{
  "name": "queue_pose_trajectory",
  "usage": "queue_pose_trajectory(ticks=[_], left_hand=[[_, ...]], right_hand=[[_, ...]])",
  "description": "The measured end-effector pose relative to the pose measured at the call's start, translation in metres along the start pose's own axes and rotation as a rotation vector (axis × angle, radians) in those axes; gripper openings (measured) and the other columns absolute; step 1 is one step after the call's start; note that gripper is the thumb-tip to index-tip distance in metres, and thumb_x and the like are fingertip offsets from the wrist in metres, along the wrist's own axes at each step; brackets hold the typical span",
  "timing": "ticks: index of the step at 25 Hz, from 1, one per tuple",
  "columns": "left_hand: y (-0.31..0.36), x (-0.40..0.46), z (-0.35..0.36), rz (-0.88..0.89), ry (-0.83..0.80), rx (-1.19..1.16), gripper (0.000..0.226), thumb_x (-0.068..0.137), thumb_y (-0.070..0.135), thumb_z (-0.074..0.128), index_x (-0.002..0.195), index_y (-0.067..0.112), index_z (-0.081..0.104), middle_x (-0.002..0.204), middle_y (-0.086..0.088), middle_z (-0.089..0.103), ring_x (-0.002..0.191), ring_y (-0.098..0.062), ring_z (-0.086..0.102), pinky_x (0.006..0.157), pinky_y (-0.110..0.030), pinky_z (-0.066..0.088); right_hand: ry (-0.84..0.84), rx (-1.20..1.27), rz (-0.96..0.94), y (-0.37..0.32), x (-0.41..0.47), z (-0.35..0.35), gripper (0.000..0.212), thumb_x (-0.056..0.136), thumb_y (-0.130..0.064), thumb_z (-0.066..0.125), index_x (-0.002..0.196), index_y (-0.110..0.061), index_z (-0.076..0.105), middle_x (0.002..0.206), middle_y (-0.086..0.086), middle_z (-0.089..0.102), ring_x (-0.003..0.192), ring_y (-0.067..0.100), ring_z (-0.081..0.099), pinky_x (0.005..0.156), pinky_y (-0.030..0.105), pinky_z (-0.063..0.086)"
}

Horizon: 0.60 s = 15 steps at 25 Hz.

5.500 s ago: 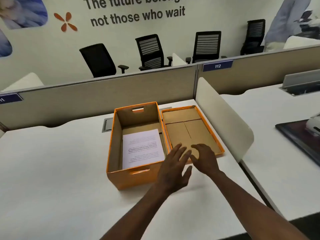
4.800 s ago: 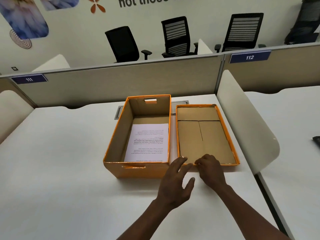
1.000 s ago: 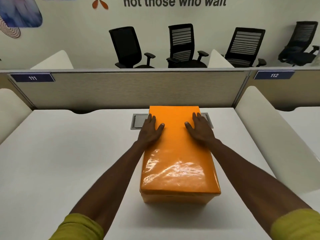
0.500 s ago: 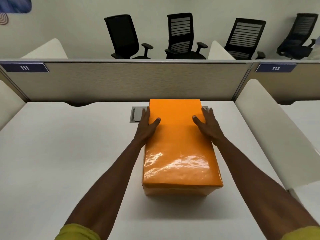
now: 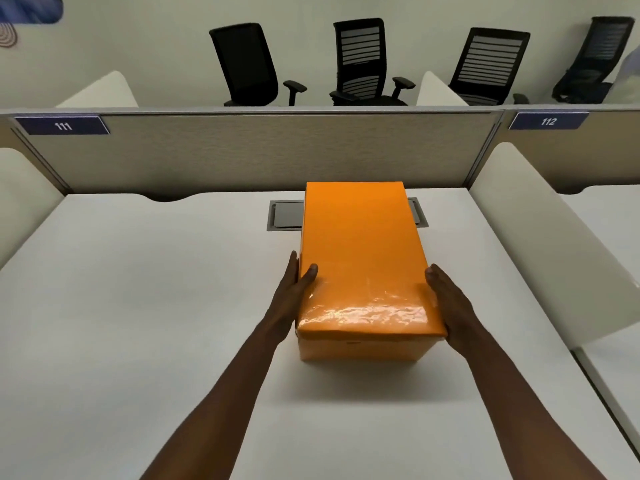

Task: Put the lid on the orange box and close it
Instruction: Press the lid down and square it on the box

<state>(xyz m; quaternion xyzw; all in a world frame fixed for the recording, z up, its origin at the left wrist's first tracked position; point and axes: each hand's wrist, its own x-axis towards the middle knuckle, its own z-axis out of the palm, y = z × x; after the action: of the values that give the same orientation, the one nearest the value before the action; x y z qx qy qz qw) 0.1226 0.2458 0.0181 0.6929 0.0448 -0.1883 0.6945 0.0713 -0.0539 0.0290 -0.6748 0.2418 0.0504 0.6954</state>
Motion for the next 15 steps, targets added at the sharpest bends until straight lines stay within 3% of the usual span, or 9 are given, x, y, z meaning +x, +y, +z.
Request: queue_pose_trajectory(ticks=[2,5,8,10,13,15], left_hand=[[-0.012,-0.014,-0.004,-0.009,0.017,-0.045,0.1,0.084,0.07,0.062,0.164,0.037,0.012,0.171,0.002,0.027,0.15,-0.028,0.039,0.115,-0.048,0.041],[-0.034,-0.038,-0.008,0.039,-0.085,-0.07,0.106,0.07,0.08,0.071,0.159,0.045,0.027,0.161,0.013,0.046,0.144,-0.017,0.05,0.116,-0.043,0.044],[-0.044,-0.051,-0.003,0.077,-0.062,-0.066,0.103,0.068,0.077,0.075,0.156,0.048,0.032,0.149,0.019,0.057,0.136,-0.013,0.057,0.113,-0.039,0.048],[-0.048,-0.058,0.004,0.094,-0.007,-0.085,0.098,0.07,0.072,0.076,0.155,0.054,0.029,0.153,0.017,0.052,0.139,-0.015,0.053,0.116,-0.042,0.046],[-0.05,-0.069,0.017,0.115,0.041,-0.115,0.085,0.074,0.069,0.072,0.144,0.071,0.025,0.16,0.012,0.041,0.143,-0.02,0.047,0.119,-0.049,0.04],[-0.051,-0.074,0.022,0.12,0.078,-0.134,0.09,0.068,0.078,0.073,0.145,0.069,0.028,0.159,0.011,0.043,0.143,-0.022,0.047,0.12,-0.053,0.04]], right_hand=[[-0.013,0.171,0.007,0.019,-0.011,-0.005,0.057,0.095,-0.054,0.055,0.144,-0.026,0.052,0.14,0.01,0.061,0.122,0.036,0.061,0.1,0.053,0.051],[-0.028,0.308,-0.035,0.043,-0.031,0.001,0.059,0.09,-0.054,0.057,0.14,-0.022,0.058,0.132,0.012,0.067,0.114,0.032,0.067,0.088,0.043,0.054],[0.012,0.378,-0.074,0.051,-0.036,0.009,0.056,0.09,-0.05,0.058,0.139,-0.023,0.059,0.123,0.005,0.073,0.104,0.025,0.073,0.073,0.033,0.06],[0.032,0.405,-0.076,0.052,-0.033,0.009,0.049,0.096,-0.043,0.057,0.14,-0.023,0.058,0.124,0.005,0.073,0.099,0.023,0.074,0.068,0.03,0.061],[0.011,0.41,-0.059,0.055,-0.034,0.009,0.045,0.101,-0.035,0.051,0.146,-0.031,0.049,0.135,-0.002,0.064,0.114,0.022,0.065,0.076,0.032,0.057],[-0.008,0.432,-0.061,0.055,-0.037,0.008,0.045,0.103,-0.032,0.049,0.147,-0.037,0.047,0.133,-0.011,0.062,0.115,0.019,0.063,0.074,0.029,0.058]])
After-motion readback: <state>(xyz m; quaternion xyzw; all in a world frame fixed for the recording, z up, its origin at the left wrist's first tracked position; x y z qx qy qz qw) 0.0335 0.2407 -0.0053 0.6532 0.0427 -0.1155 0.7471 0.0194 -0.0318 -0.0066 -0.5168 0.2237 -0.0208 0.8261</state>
